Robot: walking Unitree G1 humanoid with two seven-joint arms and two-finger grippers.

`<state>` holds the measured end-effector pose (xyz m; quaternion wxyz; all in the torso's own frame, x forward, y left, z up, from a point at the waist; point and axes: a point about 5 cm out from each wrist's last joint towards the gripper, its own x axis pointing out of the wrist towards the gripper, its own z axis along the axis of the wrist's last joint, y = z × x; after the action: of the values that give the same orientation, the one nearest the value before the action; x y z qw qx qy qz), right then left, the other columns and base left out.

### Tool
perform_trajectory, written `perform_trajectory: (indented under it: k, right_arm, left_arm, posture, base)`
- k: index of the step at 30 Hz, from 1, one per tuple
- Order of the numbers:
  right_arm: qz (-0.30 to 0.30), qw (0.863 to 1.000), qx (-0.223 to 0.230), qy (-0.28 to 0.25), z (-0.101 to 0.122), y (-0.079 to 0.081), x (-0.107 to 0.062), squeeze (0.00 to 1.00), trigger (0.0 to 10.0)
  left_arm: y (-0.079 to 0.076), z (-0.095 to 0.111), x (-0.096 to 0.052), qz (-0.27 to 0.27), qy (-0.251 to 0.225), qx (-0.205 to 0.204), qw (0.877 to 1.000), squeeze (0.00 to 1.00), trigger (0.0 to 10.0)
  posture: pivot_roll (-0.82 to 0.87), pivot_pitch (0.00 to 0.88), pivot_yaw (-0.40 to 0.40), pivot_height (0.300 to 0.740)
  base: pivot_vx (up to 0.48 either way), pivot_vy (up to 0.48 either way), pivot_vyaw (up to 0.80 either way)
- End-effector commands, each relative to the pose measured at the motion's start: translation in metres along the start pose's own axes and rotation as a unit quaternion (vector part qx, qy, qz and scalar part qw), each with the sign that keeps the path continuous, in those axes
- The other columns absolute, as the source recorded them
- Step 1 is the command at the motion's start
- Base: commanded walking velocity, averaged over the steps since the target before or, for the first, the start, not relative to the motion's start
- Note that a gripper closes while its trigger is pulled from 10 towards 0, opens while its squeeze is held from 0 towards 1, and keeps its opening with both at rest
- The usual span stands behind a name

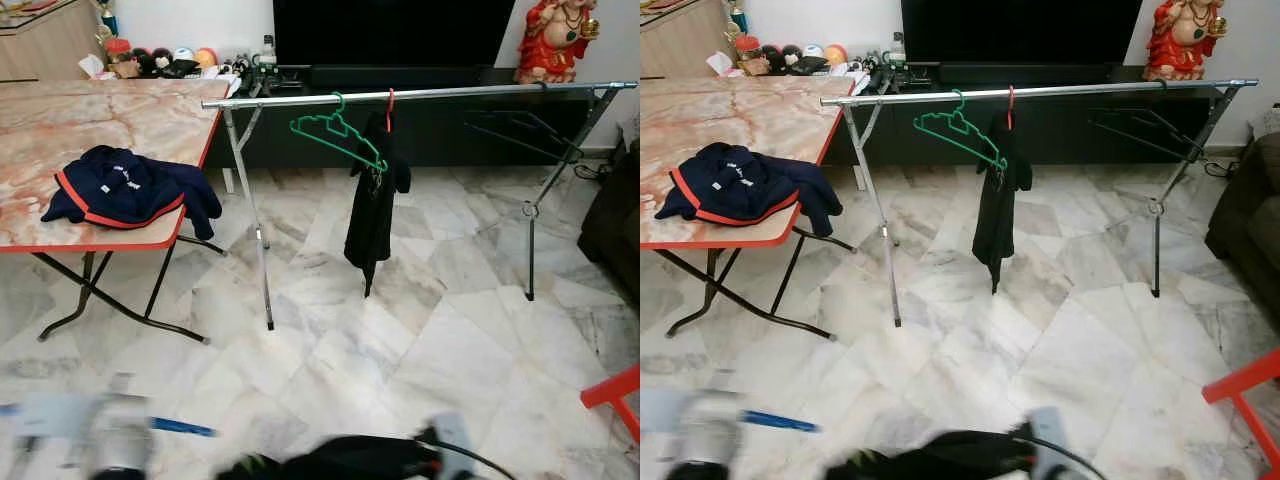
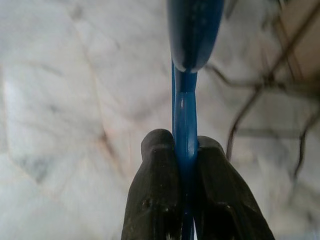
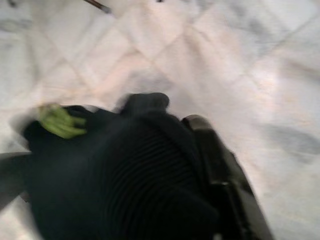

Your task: Hang hanger

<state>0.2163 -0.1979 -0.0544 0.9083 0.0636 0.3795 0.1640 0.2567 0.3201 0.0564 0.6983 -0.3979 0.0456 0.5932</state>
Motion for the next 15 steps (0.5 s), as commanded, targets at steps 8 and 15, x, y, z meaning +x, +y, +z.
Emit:
perform_trajectory:
  k: [8, 15]
  right_arm:
    - [-0.027, 0.999, 0.024, -0.021, -0.001, -0.011, -0.007, 0.00, 0.0]
    - [-0.097, 0.983, 0.083, -0.131, 0.032, -0.019, -0.005, 0.00, 0.0]
  left_arm:
    - [-0.030, -0.018, -0.003, -0.202, 0.033, 0.131, 0.970, 0.00, 10.0]
    - [0.009, -0.085, -0.025, -0.395, 0.064, 0.501, 0.768, 0.00, 10.0]
  posture:
    - [0.00, 0.070, 0.026, 0.740]
    - [-0.01, 0.060, 0.033, 0.740]
  base:
    - [0.000, 0.000, 0.00]
    - [0.000, 0.000, 0.00]
